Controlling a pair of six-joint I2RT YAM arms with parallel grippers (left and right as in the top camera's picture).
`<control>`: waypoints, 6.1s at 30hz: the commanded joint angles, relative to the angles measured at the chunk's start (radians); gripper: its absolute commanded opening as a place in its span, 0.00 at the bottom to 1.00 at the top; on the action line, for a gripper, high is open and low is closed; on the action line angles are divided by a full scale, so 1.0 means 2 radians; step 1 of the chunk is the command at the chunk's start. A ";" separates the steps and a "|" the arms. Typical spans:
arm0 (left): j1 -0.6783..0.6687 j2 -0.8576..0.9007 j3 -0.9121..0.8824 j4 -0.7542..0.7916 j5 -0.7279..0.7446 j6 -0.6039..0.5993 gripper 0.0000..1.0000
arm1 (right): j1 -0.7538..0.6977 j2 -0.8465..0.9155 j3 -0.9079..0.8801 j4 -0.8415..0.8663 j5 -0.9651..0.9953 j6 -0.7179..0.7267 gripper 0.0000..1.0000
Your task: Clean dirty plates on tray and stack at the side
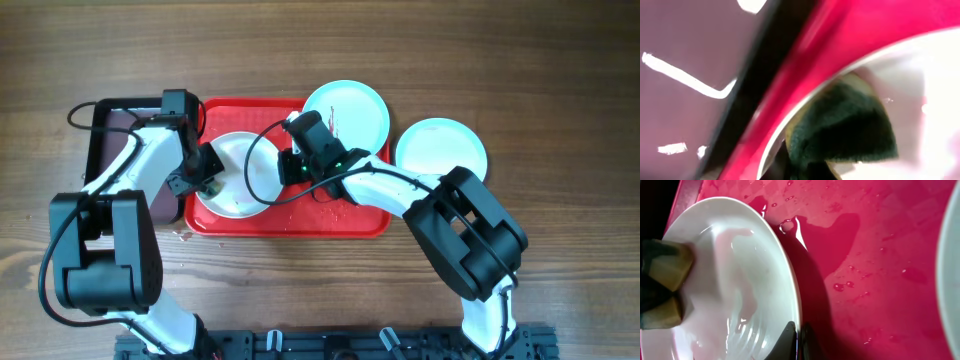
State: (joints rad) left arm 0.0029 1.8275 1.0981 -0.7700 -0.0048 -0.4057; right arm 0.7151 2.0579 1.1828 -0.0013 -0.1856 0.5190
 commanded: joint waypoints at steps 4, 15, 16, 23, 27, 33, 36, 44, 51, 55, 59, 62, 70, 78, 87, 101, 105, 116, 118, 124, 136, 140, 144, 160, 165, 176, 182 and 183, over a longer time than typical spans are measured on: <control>-0.033 0.015 0.004 0.017 0.232 0.179 0.04 | -0.004 0.010 0.002 -0.007 0.002 -0.010 0.04; -0.045 0.015 0.004 0.109 0.076 0.053 0.04 | -0.004 0.010 0.002 -0.008 0.001 -0.010 0.04; -0.045 0.015 0.004 0.111 0.045 0.034 0.04 | -0.004 0.010 0.002 -0.007 0.001 -0.010 0.04; -0.045 0.015 0.004 0.072 -0.086 -0.074 0.04 | -0.004 0.010 0.002 -0.007 0.002 -0.010 0.04; -0.045 0.015 0.004 0.007 -0.073 -0.093 0.04 | -0.004 0.010 0.002 -0.007 0.002 -0.010 0.04; -0.045 0.015 0.004 -0.084 -0.003 -0.073 0.04 | -0.004 0.010 0.002 -0.007 0.001 -0.010 0.04; -0.045 0.015 0.004 -0.096 0.060 -0.034 0.04 | -0.005 0.010 0.002 -0.007 0.001 -0.010 0.04; -0.045 0.015 0.004 -0.038 0.184 0.055 0.04 | -0.005 0.010 0.002 -0.006 -0.007 -0.010 0.04; -0.045 0.015 0.004 0.076 0.105 -0.026 0.04 | -0.005 0.010 0.002 -0.007 -0.009 -0.011 0.04; -0.045 0.015 0.005 0.123 -0.047 -0.079 0.04 | -0.005 0.010 0.002 -0.016 -0.018 -0.010 0.04; -0.037 0.012 0.047 0.086 -0.064 -0.077 0.04 | -0.005 0.010 0.005 -0.042 -0.025 -0.010 0.04; -0.033 0.007 0.106 0.022 -0.064 -0.074 0.04 | -0.005 0.010 0.020 -0.067 -0.025 -0.010 0.04; -0.028 0.002 0.249 -0.132 -0.064 -0.054 0.04 | -0.005 0.008 0.078 -0.178 -0.015 -0.027 0.04; -0.017 0.004 0.252 -0.148 -0.045 -0.053 0.04 | -0.003 -0.060 0.089 -0.252 0.048 -0.062 0.04; -0.017 0.008 0.221 -0.140 -0.045 -0.054 0.04 | 0.065 -0.160 0.089 -0.277 0.311 -0.118 0.04; -0.017 0.009 0.179 -0.119 -0.045 -0.054 0.04 | 0.191 -0.158 0.088 -0.252 0.661 -0.193 0.04; -0.017 0.009 0.179 -0.119 -0.045 -0.054 0.04 | 0.197 -0.158 0.088 -0.251 0.688 -0.193 0.04; -0.017 0.009 0.179 -0.117 -0.034 -0.054 0.04 | 0.197 -0.157 0.083 -0.140 0.737 -0.309 0.04; -0.017 0.009 0.179 -0.117 -0.031 -0.054 0.04 | 0.197 -0.157 0.083 -0.101 0.737 -0.360 0.04; -0.017 0.009 0.179 -0.118 -0.032 -0.054 0.04 | 0.197 -0.157 0.083 -0.074 0.750 -0.385 0.04; -0.017 0.009 0.179 -0.121 -0.032 -0.054 0.04 | 0.173 -0.157 0.066 -0.215 0.479 -0.129 0.04; -0.017 0.009 0.179 -0.121 -0.031 -0.054 0.04 | 0.129 -0.143 0.065 -0.249 0.348 -0.033 0.04; -0.017 0.009 0.179 -0.121 -0.031 -0.054 0.04 | 0.097 -0.119 0.065 -0.243 0.245 0.004 0.04; -0.017 0.009 0.179 -0.121 -0.020 -0.054 0.04 | 0.039 -0.037 0.065 -0.156 0.094 -0.099 0.42; -0.017 0.009 0.179 -0.120 -0.018 -0.054 0.04 | 0.029 -0.009 0.065 -0.113 0.055 -0.168 0.47; -0.017 0.009 0.179 -0.120 -0.018 -0.054 0.04 | 0.028 0.027 0.072 -0.084 0.081 -0.187 0.43; -0.017 0.009 0.179 -0.120 -0.018 -0.054 0.04 | 0.028 0.002 0.094 -0.100 0.086 -0.209 0.42; -0.017 0.009 0.179 -0.120 -0.018 -0.054 0.04 | 0.028 -0.006 0.096 -0.097 0.101 -0.236 0.44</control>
State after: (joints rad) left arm -0.0322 1.8423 1.4651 -1.0130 -0.0540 -0.5285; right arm 0.7704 2.0945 1.3369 -0.2016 -0.0288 0.1375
